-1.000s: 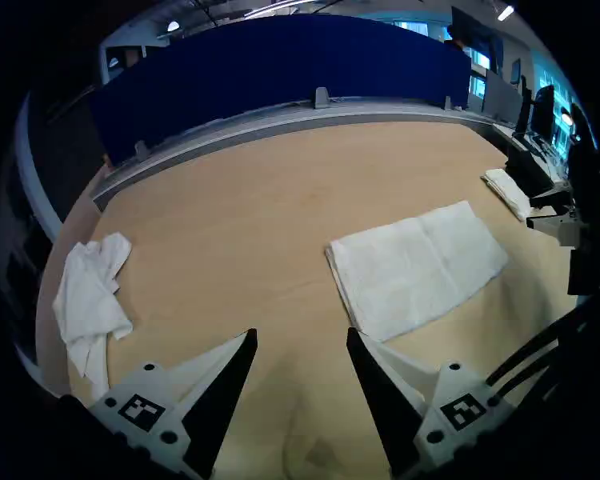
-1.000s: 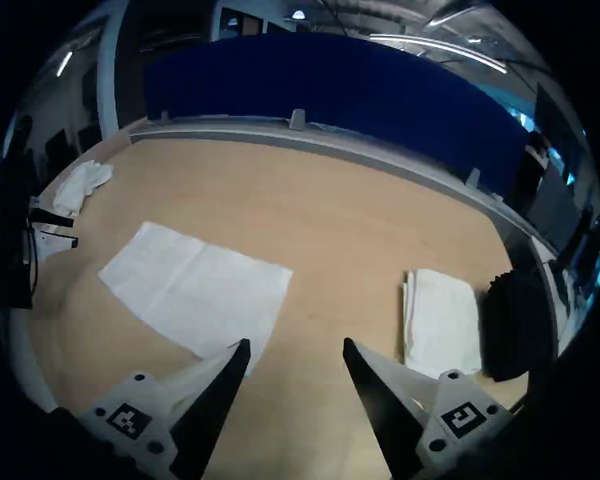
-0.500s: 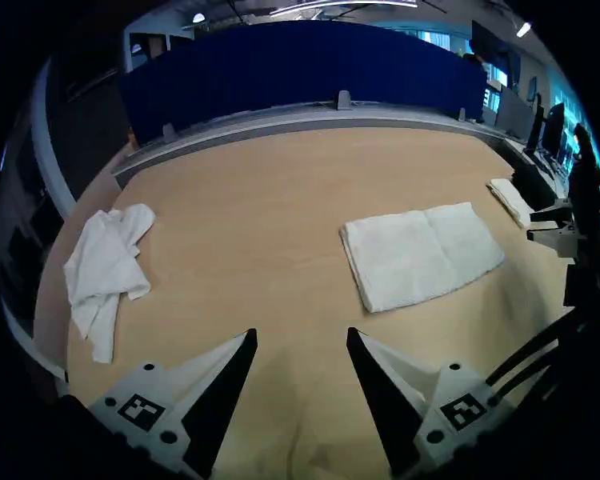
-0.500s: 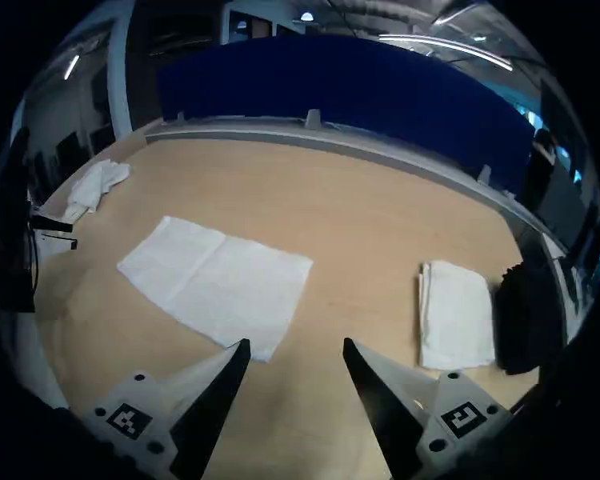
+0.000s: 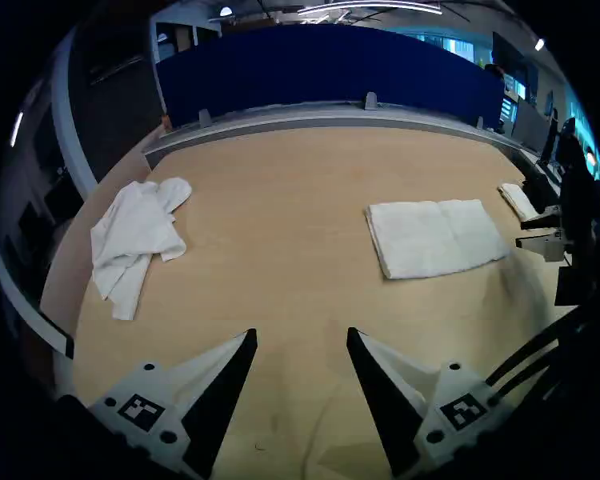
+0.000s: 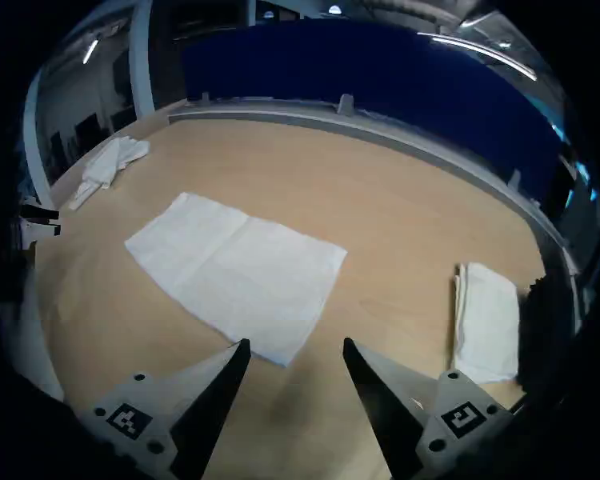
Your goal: Fold towel
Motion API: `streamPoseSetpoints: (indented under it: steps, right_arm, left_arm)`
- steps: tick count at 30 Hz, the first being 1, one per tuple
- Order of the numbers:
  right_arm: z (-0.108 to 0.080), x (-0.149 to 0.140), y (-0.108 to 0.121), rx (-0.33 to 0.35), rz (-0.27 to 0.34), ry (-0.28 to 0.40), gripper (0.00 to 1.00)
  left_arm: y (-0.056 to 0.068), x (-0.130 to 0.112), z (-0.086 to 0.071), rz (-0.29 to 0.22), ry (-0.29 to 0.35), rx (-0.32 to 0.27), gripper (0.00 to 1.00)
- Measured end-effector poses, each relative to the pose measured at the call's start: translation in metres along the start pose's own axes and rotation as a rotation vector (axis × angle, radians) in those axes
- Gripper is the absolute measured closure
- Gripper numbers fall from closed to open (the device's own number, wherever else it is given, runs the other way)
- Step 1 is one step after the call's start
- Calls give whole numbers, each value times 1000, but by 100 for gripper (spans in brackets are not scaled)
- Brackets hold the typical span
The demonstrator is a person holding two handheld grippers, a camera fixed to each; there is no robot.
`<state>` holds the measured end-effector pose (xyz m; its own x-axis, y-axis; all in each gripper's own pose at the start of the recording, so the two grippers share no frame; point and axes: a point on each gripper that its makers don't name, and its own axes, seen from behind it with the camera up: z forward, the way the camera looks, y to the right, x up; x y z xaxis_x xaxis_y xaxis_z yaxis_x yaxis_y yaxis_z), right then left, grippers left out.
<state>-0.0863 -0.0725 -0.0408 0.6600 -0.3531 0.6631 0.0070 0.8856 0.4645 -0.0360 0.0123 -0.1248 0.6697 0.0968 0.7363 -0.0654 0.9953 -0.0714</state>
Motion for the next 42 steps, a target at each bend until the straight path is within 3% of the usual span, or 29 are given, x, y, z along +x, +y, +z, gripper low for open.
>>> streamPoseSetpoints:
  steps: [5,11,15,25,29,31,42]
  right_arm:
    - [9,-3,-6,14,-21,-13,11]
    - [18,-11,-7,12,-18,-31,16]
    - [24,-18,-10,20,-7,-46,25]
    - [32,-35,-15,41,9,-77,71]
    - [32,-35,-15,35,10,-75,80]
    - [32,-33,-14,31,12,-73,90]
    - [23,-12,-18,27,-16,-43,92]
  left_arm:
    - [-7,-8,-4,-18,-6,17,17]
    - [-7,-12,-3,-25,-8,20,17]
    - [-5,-13,-1,-23,-11,16,17]
    - [5,-12,4,-15,-13,-10,17]
    - [6,-12,6,-13,-15,-14,17]
    - [5,-12,6,-13,-15,-15,17]
    - [3,-11,2,-13,-14,-14,17]
